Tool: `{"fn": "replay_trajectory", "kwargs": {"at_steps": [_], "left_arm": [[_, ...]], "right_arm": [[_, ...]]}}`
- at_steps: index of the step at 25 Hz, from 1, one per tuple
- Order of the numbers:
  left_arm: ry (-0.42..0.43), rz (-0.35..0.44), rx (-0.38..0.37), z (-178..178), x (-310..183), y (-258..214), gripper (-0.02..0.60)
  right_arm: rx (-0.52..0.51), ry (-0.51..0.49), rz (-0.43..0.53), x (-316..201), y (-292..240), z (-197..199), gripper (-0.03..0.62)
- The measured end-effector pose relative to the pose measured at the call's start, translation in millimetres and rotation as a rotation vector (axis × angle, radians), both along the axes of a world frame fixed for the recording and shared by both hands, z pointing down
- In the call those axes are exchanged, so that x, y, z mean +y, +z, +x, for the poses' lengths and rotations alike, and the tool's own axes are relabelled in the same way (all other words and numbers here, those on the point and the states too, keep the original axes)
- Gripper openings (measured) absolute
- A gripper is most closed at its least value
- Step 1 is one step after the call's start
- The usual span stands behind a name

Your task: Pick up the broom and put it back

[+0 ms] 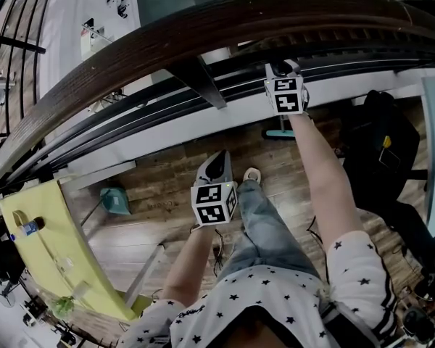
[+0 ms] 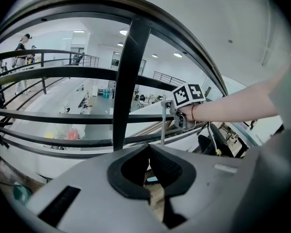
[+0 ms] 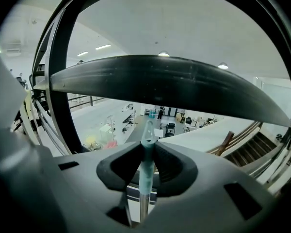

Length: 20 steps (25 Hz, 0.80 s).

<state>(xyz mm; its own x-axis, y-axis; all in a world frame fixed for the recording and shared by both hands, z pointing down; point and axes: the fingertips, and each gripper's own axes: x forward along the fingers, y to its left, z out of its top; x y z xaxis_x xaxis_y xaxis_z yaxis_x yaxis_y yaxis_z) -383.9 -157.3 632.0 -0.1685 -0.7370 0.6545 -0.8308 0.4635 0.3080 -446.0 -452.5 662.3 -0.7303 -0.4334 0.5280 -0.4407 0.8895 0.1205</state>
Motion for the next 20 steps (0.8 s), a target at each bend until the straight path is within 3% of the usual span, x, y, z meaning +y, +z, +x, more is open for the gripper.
{"fn": "replay_trajectory", "kwargs": {"at_steps": [6, 11, 20], "left_arm": [[-0.005, -0.001, -0.001, -1.6, 3.3, -1.5, 0.011], [-0.005, 0.005, -0.002, -0.2, 5.0, -4.7, 0.011], [0.001, 0.011, -0.008, 9.1, 7.4, -9.7, 0.011]], "right_arm": [[0.014, 0.001, -0.002, 0.5, 1.6, -0.7, 0.086], [0.012, 0.018, -0.014, -0.3, 1.5, 5.4, 0.141], [-0.02, 0.052, -0.023, -0.8, -7.4, 20.9, 0.153]]}}
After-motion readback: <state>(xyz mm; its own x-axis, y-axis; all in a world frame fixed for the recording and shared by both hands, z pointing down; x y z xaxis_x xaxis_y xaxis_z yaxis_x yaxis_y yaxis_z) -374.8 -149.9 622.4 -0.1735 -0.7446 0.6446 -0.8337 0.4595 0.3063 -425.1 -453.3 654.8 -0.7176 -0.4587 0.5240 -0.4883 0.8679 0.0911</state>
